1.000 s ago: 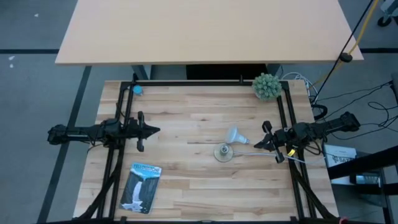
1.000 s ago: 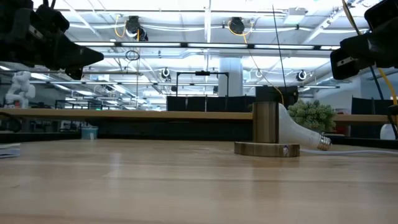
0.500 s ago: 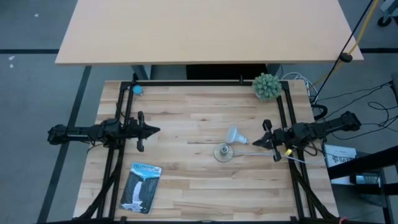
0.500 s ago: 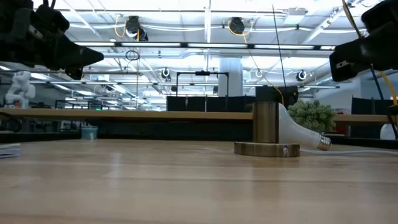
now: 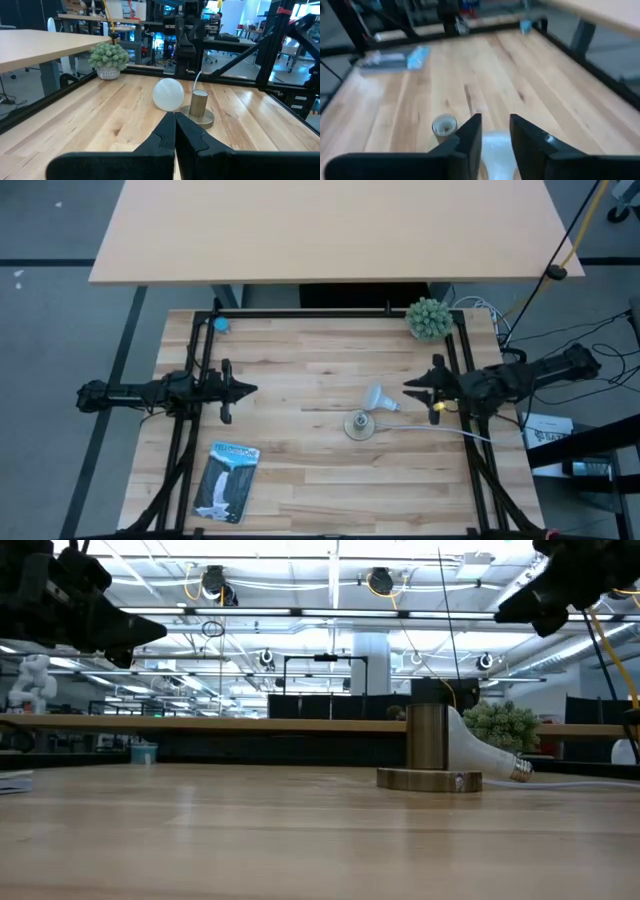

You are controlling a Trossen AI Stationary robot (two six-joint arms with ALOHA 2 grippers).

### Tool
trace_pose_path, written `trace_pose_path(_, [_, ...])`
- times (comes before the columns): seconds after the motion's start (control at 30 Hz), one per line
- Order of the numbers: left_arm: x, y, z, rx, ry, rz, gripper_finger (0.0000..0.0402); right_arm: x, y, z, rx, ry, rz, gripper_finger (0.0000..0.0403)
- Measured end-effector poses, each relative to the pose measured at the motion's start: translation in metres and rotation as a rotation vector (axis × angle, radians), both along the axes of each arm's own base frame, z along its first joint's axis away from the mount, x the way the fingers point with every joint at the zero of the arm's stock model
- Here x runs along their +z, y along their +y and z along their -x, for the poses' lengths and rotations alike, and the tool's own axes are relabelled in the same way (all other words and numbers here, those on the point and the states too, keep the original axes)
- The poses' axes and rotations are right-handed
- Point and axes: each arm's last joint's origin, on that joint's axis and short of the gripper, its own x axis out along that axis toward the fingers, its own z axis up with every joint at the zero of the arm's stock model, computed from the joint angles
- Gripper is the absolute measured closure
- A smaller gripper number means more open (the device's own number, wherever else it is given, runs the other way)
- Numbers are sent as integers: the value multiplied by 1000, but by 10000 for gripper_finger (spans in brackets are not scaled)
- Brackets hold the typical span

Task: Screw lightbulb
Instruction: Insert the lightbulb into the bronze lamp socket

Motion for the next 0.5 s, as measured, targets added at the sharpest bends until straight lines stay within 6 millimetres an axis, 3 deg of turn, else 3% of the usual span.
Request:
trace_pose_path(0.27, [0,0,0,0,0,0,401,13,6,-44,-82,264,-67,243])
trace_pose_path(0.5, [0,0,0,0,0,0,401,-16,4,-81,-97,538,-62,210])
